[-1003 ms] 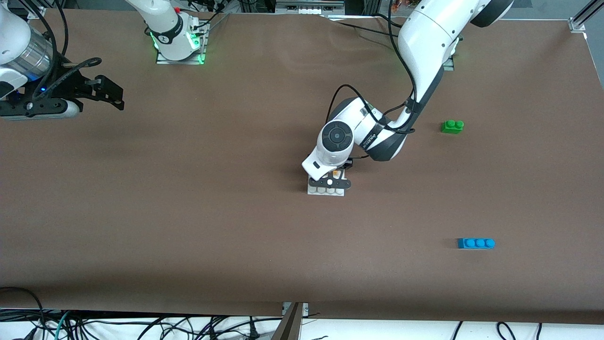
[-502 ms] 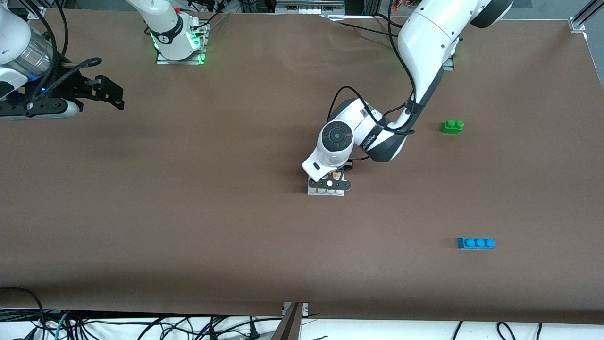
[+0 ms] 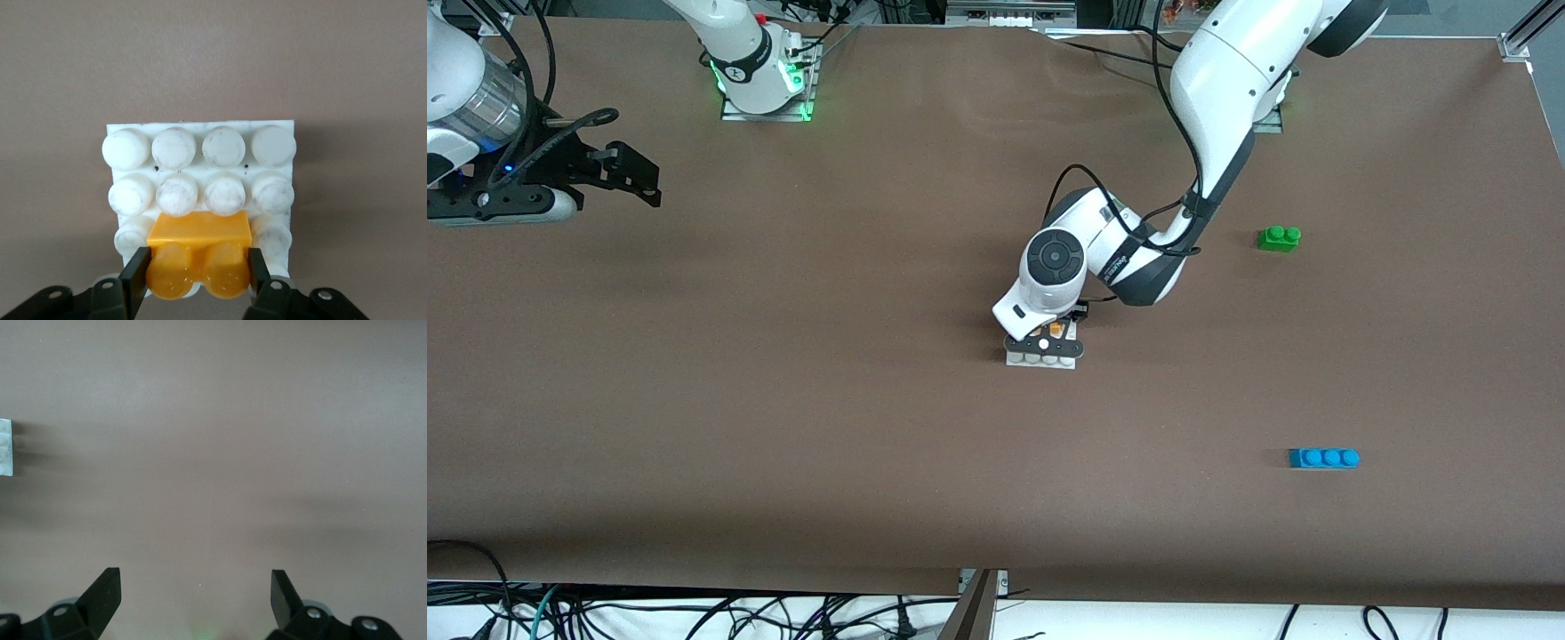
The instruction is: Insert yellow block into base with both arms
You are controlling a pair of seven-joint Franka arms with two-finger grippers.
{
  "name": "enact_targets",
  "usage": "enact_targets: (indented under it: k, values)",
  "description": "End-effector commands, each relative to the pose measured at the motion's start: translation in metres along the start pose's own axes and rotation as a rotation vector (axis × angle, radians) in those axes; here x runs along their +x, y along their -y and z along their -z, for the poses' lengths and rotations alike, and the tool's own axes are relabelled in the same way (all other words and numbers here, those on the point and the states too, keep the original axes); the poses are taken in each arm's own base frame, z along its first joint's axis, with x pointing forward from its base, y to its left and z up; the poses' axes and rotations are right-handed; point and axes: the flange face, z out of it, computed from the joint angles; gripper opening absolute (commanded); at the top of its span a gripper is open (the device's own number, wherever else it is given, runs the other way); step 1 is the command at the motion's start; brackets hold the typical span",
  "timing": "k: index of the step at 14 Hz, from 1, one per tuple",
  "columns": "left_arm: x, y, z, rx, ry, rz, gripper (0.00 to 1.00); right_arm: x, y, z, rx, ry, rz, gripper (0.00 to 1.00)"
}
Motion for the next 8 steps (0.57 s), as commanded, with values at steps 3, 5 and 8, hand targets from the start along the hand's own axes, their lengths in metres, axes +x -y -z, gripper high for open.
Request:
enact_targets:
  k: [3, 5, 8]
  values:
    - [-0.001, -0.007, -0.001, 0.027, -0.021, -0.009, 1.00, -0.006, 0.000, 0.004, 0.000, 0.003, 0.005, 0.99]
    - [0.003, 0.000, 0.017, 0.025, -0.033, -0.003, 1.00, -0.006, 0.000, 0.004, 0.000, 0.003, 0.005, 0.99]
    - [0.000, 0.022, 0.087, 0.047, -0.033, 0.030, 1.00, -0.006, -0.001, 0.004, 0.000, 0.005, 0.003, 0.99]
